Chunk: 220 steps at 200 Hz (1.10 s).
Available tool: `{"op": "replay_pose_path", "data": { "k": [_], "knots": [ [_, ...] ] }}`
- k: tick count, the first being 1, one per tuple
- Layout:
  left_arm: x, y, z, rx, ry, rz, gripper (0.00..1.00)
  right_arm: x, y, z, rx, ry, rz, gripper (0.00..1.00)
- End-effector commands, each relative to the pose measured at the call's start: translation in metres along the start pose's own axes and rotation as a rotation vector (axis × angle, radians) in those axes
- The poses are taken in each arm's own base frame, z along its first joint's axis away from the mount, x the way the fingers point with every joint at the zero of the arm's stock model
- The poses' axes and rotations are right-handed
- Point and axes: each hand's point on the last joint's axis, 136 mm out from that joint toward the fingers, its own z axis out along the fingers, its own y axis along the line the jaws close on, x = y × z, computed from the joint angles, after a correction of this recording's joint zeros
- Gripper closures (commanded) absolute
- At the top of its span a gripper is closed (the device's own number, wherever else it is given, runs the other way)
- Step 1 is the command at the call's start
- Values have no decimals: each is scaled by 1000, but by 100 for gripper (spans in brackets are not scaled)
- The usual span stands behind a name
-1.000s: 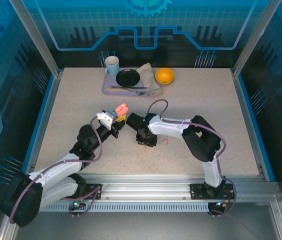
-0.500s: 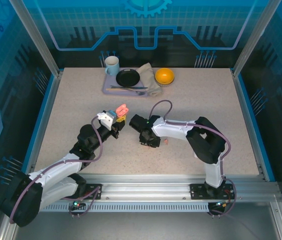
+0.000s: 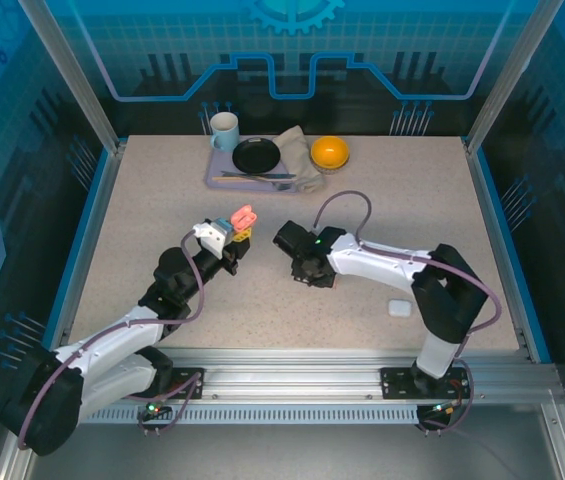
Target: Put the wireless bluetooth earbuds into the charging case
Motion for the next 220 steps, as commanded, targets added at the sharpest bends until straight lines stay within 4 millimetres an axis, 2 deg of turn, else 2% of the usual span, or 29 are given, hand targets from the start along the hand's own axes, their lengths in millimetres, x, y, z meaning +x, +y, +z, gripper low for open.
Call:
{"op": "replay_pose_path", "data": {
  "k": [1,24,49,84,120,171,220],
  "knots": [
    [-24,-2,1,11,-56,9,100,-25,-10,-26,-22,-90,18,73],
    [-24,-8,2,46,-52,10,100,-48,-7,-57,-91,-174,23,73],
    [-26,-13,5,79,-50,13,100,-77,2,-101,-198,-295,13,73],
    [-29,-20,13,122,-41,8,100,-113,27,-169,-383,-463,-33,74],
    [-34,-17,25,111,-44,-4,100,-133,61,-218,-568,-559,-91,73],
    [-42,-12,47,39,-61,35,100,-139,102,-251,-795,-609,-108,74],
    [-51,-4,61,-17,-100,26,100,-131,131,-259,-924,-630,-139,75]
  ]
}}
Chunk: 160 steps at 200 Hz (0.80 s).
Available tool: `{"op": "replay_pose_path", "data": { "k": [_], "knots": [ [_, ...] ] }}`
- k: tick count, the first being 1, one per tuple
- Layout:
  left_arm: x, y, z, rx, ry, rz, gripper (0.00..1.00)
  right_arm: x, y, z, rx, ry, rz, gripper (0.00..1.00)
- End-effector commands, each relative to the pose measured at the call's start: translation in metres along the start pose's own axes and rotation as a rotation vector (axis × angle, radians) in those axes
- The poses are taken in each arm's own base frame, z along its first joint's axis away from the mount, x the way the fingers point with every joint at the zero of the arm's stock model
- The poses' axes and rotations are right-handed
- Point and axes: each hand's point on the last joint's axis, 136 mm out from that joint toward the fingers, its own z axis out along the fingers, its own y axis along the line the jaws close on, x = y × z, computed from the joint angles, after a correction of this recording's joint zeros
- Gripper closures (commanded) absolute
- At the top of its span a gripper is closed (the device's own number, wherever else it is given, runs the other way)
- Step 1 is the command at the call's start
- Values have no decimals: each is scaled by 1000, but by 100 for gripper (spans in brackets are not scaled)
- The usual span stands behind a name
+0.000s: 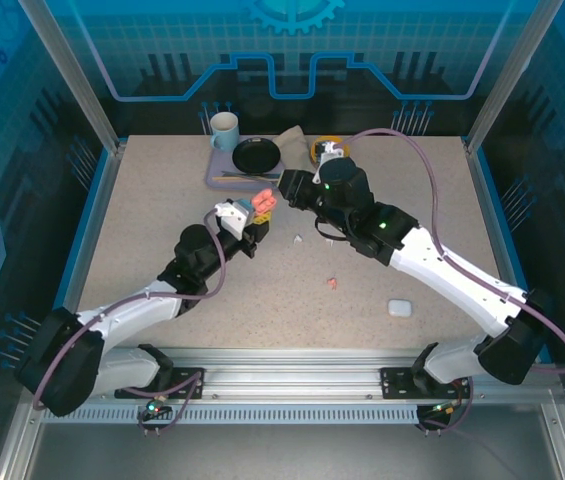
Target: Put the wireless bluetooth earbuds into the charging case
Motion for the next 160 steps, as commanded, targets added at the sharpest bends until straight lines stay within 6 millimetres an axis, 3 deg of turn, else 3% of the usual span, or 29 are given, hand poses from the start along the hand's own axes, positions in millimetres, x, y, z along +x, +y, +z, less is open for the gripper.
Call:
{"op": "replay_pose_path", "data": {
  "k": [1,87,160],
  "knots": [
    [-34,8,7,-51,-109,24,100,-3,28,7,-126,-39,-14,75],
    [-58,15,15,-83,-167,0,100,23,36,28,-165,-36,5,77],
    [-65,13,15,-72,-177,-4,100,29,31,37,-146,-37,0,78]
  ]
}}
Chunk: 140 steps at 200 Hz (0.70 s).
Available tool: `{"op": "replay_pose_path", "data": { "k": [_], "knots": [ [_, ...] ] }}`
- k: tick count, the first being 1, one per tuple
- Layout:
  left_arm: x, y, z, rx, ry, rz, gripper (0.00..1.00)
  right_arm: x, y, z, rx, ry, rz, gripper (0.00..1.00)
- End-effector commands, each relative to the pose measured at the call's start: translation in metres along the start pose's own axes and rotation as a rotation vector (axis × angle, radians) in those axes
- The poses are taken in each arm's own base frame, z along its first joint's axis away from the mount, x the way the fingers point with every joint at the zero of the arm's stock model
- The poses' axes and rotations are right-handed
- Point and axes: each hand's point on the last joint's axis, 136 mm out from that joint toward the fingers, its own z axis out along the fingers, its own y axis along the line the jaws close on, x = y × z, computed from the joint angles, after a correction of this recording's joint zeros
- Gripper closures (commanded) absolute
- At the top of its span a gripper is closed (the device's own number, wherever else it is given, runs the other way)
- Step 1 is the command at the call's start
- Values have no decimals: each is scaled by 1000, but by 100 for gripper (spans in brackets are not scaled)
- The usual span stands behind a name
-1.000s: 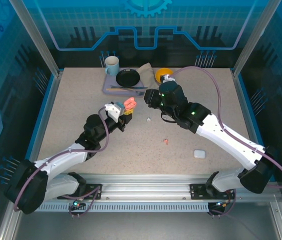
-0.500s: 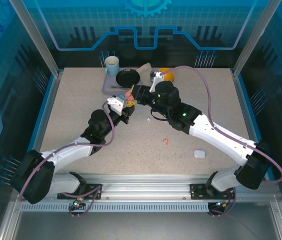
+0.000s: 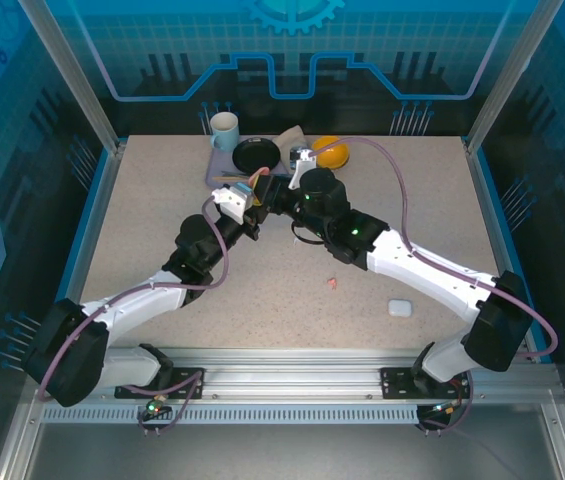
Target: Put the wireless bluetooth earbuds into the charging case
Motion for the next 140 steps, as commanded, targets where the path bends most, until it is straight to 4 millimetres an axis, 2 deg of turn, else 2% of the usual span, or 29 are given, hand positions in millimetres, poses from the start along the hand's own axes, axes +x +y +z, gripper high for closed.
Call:
{"op": "replay_pose_path", "data": {
  "k": [1,116,140],
  "knots": [
    [-24,-2,4,-1,-67,-9,100,0,3,3,-7,-26,5,78],
    [-35,-2,6,6,-92,-24,100,14,-14,1,36,-4,-2,79],
    [-34,-3,7,7,-89,-29,100,16,-19,-2,53,-2,0,76]
  ]
}}
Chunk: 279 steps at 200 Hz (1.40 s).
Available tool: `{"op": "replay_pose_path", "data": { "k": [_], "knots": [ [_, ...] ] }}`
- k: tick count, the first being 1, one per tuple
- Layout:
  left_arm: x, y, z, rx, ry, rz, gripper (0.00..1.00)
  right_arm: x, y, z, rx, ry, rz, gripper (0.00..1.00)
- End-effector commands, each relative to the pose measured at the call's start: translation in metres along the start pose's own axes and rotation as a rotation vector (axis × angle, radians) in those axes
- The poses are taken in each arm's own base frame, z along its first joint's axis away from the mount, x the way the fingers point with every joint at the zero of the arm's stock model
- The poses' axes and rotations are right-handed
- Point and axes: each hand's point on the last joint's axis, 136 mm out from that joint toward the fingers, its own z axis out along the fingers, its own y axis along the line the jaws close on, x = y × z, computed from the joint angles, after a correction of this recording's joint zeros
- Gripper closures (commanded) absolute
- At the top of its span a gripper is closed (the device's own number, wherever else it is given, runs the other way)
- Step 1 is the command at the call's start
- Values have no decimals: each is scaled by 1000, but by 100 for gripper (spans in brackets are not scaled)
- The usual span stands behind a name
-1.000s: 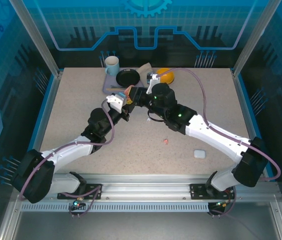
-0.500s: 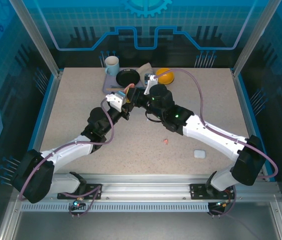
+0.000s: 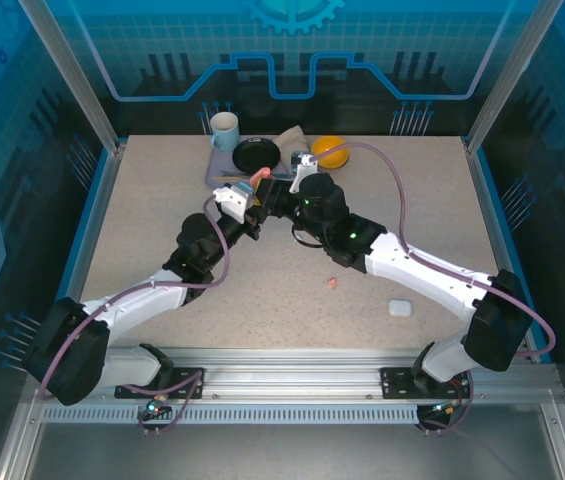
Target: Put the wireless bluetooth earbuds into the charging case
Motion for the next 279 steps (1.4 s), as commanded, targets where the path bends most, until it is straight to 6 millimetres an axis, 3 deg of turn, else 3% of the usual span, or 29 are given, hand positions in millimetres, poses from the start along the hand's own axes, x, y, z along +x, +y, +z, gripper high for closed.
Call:
{"op": "replay_pose_path", "data": {
  "k": [1,45,105,156,186,199,220,253,279],
  "knots": [
    [-36,-3,5,6,-102,-23,100,9,-7,-5,30,14,2,76],
    [-35,-3,4,8,-101,-30,100,4,-10,-9,47,0,3,66],
    [-31,-4,2,13,-88,-34,100,-2,-5,-5,32,-3,10,61],
    [-23,-6,0,21,-70,-47,100,-25,-1,-7,26,-26,9,36],
    [-19,-6,-3,21,-48,-54,100,-50,-6,-32,33,-46,26,27],
    [-17,-8,-5,28,-32,-50,100,-57,-25,-48,91,-27,42,26],
    [-10,-10,-14,46,-4,-35,100,-47,-77,-80,265,49,60,26],
    [0,-13,-37,63,35,-19,100,12,-172,-135,599,270,111,25],
    [4,-15,-55,75,56,-15,100,65,-215,-151,742,435,136,25]
  ]
}}
